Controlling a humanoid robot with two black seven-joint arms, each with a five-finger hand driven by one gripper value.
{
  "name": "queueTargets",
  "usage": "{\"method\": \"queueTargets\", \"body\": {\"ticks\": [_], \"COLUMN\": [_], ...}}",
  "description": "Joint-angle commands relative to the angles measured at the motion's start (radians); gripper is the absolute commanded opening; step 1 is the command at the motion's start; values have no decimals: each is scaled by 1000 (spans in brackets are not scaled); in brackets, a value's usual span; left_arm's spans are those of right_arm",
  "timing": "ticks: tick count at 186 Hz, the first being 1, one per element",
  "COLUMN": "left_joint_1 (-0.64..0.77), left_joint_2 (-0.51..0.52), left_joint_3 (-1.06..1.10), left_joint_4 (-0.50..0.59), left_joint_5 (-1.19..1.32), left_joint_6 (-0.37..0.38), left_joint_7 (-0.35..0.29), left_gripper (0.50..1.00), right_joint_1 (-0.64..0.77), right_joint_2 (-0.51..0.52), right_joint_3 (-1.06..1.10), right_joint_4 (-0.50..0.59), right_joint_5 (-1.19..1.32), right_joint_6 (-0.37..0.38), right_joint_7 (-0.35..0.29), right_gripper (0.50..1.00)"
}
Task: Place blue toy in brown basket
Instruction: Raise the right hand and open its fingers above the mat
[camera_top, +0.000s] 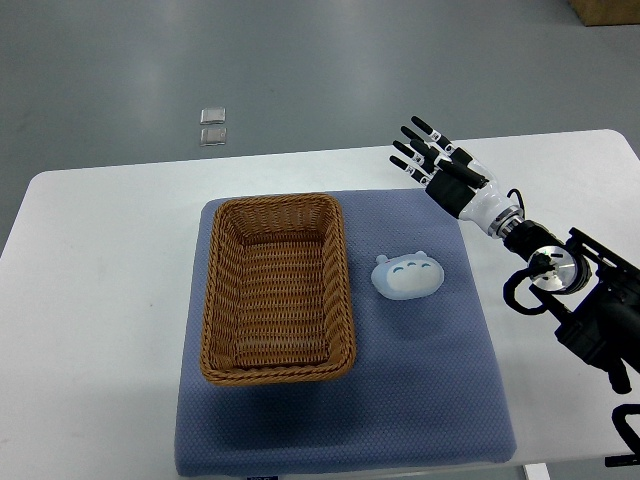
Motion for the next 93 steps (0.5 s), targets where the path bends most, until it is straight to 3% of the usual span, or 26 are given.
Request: {"method": "queueTargets", "body": {"ticks": [1,93], "left_joint_1": [0,0], "left_joint_2": [0,0], "left_joint_3": [6,3], "left_joint_4": [1,-1], "left_joint_5": [0,0], "left_joint_6": [0,0], "left_joint_7": [0,0], "left_gripper": [1000,1000], "right_joint_1": [-2,0], "right_joint_2": [0,0], "right_joint_3": [0,0], "right_joint_4": [0,0], "right_joint_5": [-1,-3], "right_joint_6": [0,-3], "right_joint_7": [0,0], "right_gripper": [913,913]}}
